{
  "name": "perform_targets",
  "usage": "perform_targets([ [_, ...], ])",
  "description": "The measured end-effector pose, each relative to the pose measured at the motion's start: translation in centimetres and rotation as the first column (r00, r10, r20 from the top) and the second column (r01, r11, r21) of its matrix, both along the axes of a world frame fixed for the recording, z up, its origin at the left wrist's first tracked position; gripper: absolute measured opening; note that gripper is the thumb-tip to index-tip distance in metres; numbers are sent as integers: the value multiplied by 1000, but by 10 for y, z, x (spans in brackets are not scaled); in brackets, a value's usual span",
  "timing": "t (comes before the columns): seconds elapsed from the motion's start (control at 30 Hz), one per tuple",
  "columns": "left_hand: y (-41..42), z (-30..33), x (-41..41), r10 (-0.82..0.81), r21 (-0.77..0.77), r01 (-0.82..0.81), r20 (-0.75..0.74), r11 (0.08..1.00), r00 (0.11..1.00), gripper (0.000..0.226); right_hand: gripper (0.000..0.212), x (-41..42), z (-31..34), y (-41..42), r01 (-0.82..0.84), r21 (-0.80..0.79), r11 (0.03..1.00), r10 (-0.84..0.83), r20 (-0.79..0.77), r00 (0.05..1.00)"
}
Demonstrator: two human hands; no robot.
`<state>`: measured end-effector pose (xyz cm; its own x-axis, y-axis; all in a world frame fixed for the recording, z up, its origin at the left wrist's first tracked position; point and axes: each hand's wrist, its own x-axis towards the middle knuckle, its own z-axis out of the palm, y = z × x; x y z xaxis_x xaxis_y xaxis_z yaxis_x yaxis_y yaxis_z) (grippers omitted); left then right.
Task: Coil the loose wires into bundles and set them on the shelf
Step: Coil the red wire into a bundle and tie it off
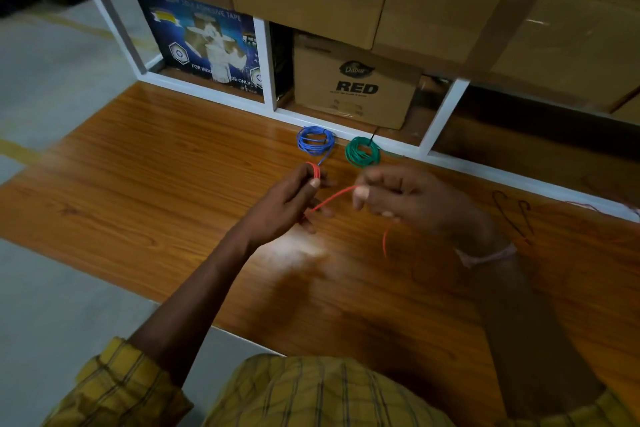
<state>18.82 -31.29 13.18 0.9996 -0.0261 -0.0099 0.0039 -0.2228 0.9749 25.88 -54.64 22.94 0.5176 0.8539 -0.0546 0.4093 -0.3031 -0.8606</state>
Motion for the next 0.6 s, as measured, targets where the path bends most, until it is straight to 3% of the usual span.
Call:
perform_targets([
  [0.23,-17,18,-10,-193,-243,189,7,952,981,36,22,33,-23,14,328,174,929,-337,26,941],
  [0.4,-24,22,-8,-288,-510,262,29,819,957,39,20,38,-65,29,483,234,844,-473,-102,875],
  [0.5,-26,26,-7,-247,-680,204,36,704,968,43,24,26,-85,34,478,183,859,-444,-198,874],
  [0.6,-27,31,1,-139,-762,96,8,640,990,44,25,7,-96,37,461,30,887,-445,-214,870],
])
